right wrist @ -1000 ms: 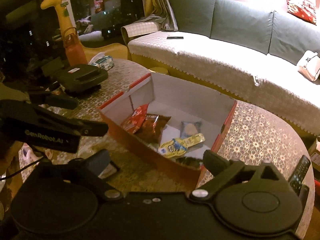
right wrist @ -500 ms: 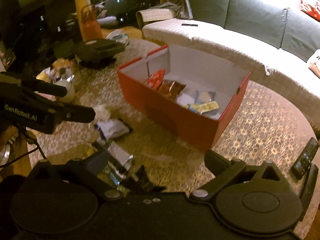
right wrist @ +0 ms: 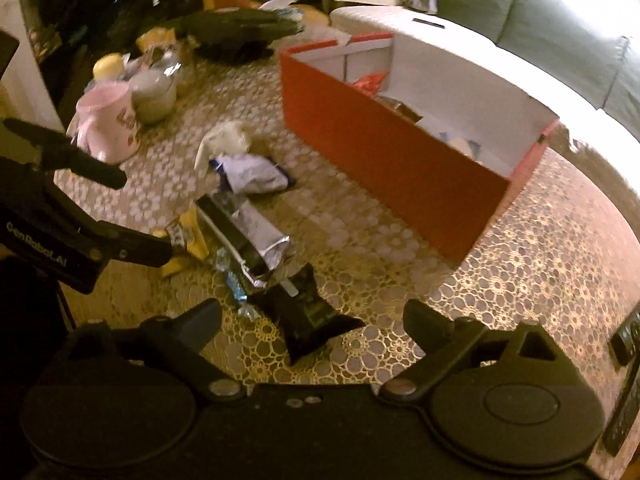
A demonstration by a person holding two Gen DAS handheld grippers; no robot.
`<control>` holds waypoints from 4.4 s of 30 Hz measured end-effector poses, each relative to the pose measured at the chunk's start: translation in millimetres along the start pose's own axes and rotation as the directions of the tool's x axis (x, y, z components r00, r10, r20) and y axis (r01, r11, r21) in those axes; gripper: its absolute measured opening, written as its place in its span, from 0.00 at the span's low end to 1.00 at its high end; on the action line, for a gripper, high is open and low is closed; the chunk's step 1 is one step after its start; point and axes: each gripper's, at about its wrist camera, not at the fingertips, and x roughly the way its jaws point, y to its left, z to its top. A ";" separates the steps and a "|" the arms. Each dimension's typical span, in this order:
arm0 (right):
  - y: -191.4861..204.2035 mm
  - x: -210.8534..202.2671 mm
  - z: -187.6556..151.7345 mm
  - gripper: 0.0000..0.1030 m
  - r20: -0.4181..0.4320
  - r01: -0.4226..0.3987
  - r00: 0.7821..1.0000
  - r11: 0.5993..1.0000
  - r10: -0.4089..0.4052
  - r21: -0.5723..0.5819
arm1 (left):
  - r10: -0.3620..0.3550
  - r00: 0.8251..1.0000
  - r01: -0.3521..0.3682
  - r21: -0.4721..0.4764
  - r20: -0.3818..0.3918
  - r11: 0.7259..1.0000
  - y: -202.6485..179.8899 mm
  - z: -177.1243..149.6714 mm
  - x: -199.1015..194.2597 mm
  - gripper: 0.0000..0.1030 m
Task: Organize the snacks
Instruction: 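Grasp the yellow black-sesame packet with the left tool while the right tool grasps a dark wrapper, then lift the sesame packet and dark wrapper and carry both over the box, then open both tools to drop the sesame packet and dark wrapper into the box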
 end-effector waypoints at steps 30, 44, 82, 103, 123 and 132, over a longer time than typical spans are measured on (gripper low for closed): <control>0.2 55.4 1.7 0.40 -0.102 -0.030 0.994 0.998 0.023 -0.062 | -0.055 0.995 0.053 -0.038 -0.081 0.998 24.6 -4.4 45.4 0.39; 0.1 37.9 -9.4 0.33 -0.051 0.035 0.998 0.994 -0.030 0.102 | -0.047 0.997 0.041 -0.084 -0.062 0.996 23.7 -8.3 36.0 0.35; -10.0 -58.9 26.2 0.32 0.177 0.060 0.978 0.967 -0.106 0.248 | -0.038 0.985 0.048 -0.056 0.171 0.997 0.3 50.6 -46.3 0.31; -89.4 -21.0 118.4 0.32 0.197 0.158 0.959 0.959 -0.205 0.234 | 0.007 0.973 -0.012 0.020 0.232 1.000 -0.8 185.5 -2.5 0.31; -115.1 91.4 127.5 0.32 -0.013 0.173 0.985 0.964 -0.174 0.200 | 0.022 0.996 -0.027 0.061 0.083 0.998 -5.3 202.9 94.0 0.31; -114.8 93.2 126.7 0.33 -0.015 0.164 0.986 0.965 -0.164 0.205 | 0.013 0.998 -0.017 0.065 0.069 0.998 -9.2 203.7 91.3 0.33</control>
